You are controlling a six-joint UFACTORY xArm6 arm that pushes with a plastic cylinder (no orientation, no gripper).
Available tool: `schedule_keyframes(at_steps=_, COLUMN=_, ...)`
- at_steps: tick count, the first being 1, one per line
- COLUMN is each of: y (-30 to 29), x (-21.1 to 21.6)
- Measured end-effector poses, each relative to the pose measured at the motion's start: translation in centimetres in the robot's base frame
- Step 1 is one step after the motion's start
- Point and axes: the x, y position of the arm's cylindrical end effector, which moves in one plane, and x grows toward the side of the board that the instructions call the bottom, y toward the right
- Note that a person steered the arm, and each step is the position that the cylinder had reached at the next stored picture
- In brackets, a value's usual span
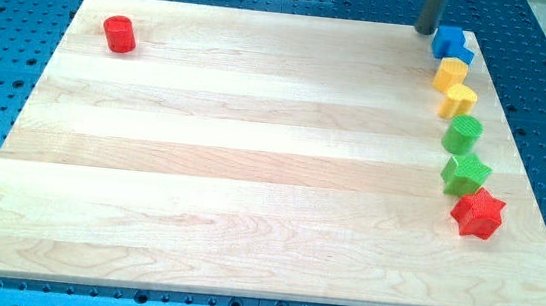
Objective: Move the blue cube to the top of the blue triangle
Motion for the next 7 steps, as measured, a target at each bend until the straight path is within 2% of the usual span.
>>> schedule_keyframes(at_steps=2, y=-9.5, x=0.1)
schedule_keyframes(at_steps=4, y=-28.1, x=0.2)
schedule_keyframes(at_steps=5, y=-39.7, x=0.3)
schedule_keyframes(at_steps=6, y=-41.0, x=5.6)
schedule_keyframes(at_steps=7, y=-37.0, x=14.1)
